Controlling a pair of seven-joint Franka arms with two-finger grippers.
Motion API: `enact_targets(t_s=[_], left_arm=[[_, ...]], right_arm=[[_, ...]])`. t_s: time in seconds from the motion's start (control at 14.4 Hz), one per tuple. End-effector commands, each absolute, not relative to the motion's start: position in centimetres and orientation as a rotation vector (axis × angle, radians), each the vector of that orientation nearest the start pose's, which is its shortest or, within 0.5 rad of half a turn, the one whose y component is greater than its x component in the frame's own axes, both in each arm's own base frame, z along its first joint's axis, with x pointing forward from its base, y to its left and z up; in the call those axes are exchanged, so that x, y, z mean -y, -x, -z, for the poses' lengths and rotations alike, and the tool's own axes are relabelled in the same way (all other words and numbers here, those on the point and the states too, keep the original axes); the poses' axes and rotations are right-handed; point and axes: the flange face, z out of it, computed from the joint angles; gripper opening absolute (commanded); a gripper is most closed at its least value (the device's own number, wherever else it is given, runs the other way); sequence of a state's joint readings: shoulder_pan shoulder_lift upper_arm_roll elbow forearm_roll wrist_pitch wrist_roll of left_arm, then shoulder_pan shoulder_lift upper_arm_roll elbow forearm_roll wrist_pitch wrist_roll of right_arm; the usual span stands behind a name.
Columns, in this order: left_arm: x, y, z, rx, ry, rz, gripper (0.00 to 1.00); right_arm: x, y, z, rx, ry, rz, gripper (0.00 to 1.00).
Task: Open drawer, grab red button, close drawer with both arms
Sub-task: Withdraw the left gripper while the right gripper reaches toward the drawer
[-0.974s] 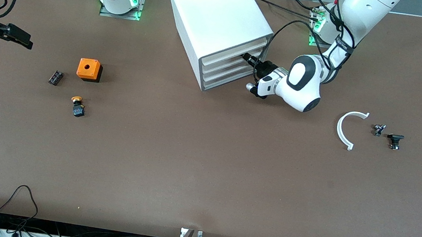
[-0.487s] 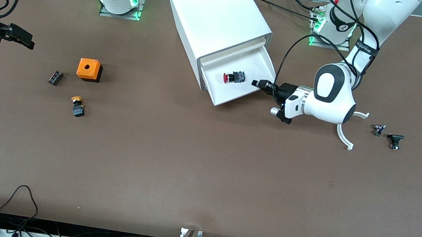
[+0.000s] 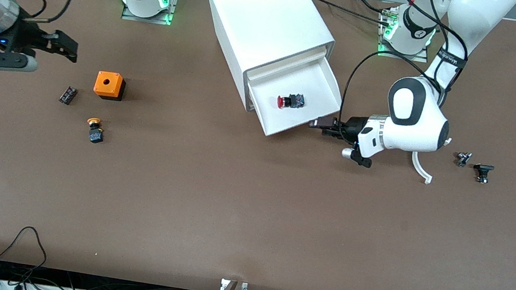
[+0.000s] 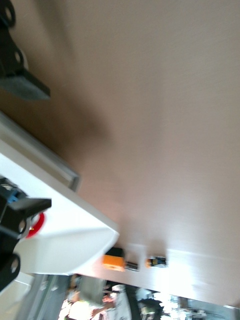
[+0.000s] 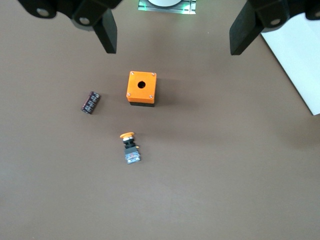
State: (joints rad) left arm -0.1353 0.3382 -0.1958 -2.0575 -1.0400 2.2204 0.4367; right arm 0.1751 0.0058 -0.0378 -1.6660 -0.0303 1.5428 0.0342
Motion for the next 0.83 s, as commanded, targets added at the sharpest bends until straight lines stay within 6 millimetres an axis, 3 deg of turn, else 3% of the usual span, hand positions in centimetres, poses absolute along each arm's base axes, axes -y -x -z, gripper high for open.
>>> enact_targets(t_s=[0.0,0.07,0.28,0.49,0.77], left_arm=[[16.8,-56.1,-32.2,0.016,-2.371,0.003,1.0],[15.2,-57.1,-33.8,0.026,-2.396,-0.051,1.0],[9.9,-59.5,-39.6,0.208,-2.586,-0.211,1.0],[4.3,-59.9,-46.2,0.39,-2.779,-0.261,1.0],[3.0,-58.9,-55.0,0.583,-2.99,-0.253,1.0]], right_arm=[[-8.3,-55.4,-57.0,0.191,3.167,-0.173,1.0],[-9.4,-55.4,-56.7,0.232,3.159,-0.178,1.0],[-15.6,-55.2,-55.2,0.4,3.149,-0.19,1.0],[-23.6,-55.8,-53.5,0.54,3.088,-0.197,1.0],[-35.6,-56.1,-53.5,0.792,2.975,-0.06,1.0]])
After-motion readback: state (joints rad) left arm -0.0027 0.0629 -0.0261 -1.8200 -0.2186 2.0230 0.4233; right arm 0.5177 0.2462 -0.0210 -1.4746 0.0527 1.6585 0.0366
